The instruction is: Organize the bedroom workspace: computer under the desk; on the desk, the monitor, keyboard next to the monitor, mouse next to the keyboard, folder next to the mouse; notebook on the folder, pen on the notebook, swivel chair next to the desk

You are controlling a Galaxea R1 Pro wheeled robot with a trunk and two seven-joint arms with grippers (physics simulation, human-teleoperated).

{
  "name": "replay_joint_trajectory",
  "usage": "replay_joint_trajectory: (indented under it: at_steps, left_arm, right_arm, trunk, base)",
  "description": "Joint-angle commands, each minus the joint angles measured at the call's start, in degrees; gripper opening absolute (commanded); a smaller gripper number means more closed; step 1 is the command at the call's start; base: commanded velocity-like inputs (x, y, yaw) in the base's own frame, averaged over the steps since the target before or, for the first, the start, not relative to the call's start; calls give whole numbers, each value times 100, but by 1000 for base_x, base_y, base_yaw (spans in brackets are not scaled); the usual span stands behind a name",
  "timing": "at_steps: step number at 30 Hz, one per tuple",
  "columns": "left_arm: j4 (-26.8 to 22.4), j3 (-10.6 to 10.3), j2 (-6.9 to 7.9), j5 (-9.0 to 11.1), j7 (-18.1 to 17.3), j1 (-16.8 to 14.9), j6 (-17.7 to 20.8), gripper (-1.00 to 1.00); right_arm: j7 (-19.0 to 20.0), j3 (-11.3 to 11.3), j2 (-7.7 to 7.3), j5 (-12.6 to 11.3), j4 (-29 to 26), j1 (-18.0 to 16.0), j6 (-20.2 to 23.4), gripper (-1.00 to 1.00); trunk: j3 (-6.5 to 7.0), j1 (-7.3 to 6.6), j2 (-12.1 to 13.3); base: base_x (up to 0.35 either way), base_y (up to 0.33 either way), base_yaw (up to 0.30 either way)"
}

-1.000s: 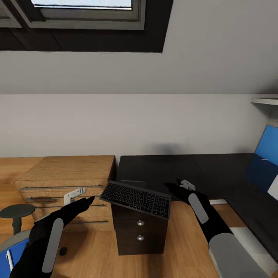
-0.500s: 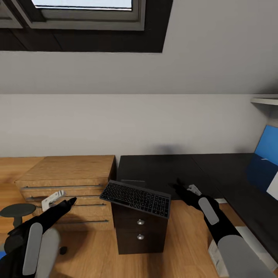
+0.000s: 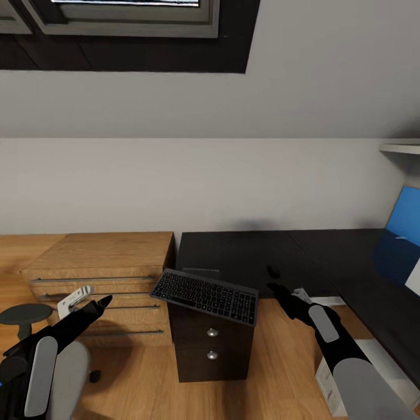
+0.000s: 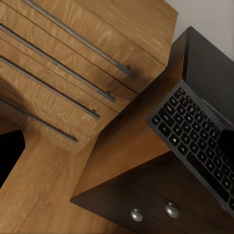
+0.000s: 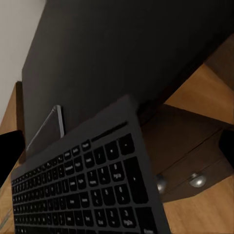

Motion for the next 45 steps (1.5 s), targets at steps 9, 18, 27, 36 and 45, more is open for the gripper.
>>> replay_joint_trajectory:
  at_steps: [9, 18, 27, 36, 45]
  left_arm:
    - [-6, 187, -11, 59, 33, -6, 32, 100]
    - [-7, 192, -39, 59, 33, -6, 32, 100]
    - [-7, 188, -46, 59, 33, -6, 32, 100]
    - [-7, 179, -50, 59, 33, -6, 32, 100]
    - [-7, 171, -53, 59, 33, -6, 32, 100]
  right_arm:
    - [20, -65, 42, -18, 346, -4, 46, 100]
    - [478, -38, 101, -19, 548, -4, 66, 100]
    - [683, -48, 116, -19, 548, -4, 75, 100]
    - [1258, -40, 108, -11, 529, -4, 88, 100]
    - [1406, -41, 114, -14, 530, -4, 87, 100]
  trunk:
    - [-168, 198, -366]
    - [-330, 396, -727]
    - [-492, 594, -1088]
    - [-653, 791, -1449]
    - [-815, 989, -1810]
  base:
    - [0, 0, 0]
    - [0, 0, 0]
    - [0, 0, 0]
    - [0, 0, 0]
    - [0, 0, 0]
